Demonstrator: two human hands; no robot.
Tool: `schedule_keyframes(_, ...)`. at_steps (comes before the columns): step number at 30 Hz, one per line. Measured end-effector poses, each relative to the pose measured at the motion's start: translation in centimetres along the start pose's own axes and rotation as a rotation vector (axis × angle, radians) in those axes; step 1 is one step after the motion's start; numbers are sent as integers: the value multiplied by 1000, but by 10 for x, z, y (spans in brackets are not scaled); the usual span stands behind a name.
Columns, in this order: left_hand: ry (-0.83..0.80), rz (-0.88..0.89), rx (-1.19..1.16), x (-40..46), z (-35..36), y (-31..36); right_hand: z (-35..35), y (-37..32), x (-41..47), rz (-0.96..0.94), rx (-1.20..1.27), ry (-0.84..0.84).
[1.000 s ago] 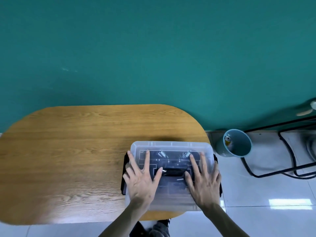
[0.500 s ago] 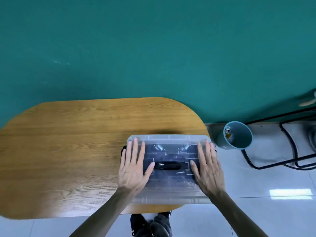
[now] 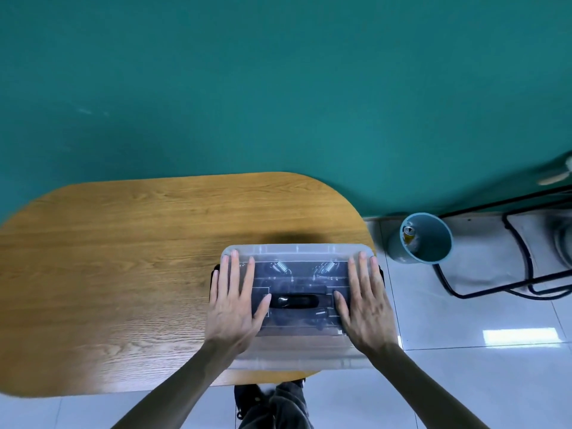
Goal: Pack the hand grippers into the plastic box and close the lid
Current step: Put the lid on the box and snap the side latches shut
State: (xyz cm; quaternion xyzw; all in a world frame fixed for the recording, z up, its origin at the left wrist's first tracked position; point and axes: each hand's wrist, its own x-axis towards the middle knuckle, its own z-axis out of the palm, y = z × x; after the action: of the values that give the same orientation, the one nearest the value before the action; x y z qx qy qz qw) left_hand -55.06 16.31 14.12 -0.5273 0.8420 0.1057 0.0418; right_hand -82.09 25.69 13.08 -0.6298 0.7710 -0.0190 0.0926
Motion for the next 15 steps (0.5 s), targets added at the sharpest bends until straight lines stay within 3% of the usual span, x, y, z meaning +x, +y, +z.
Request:
schedule_keyframes(7,-8,-33,-114,-5,-5,-2,-7,-1,-3,29,33,-49)
schedule_keyframes(15,-88,-209,-205,-41,3,-14,1,22,-46,276,252,-71)
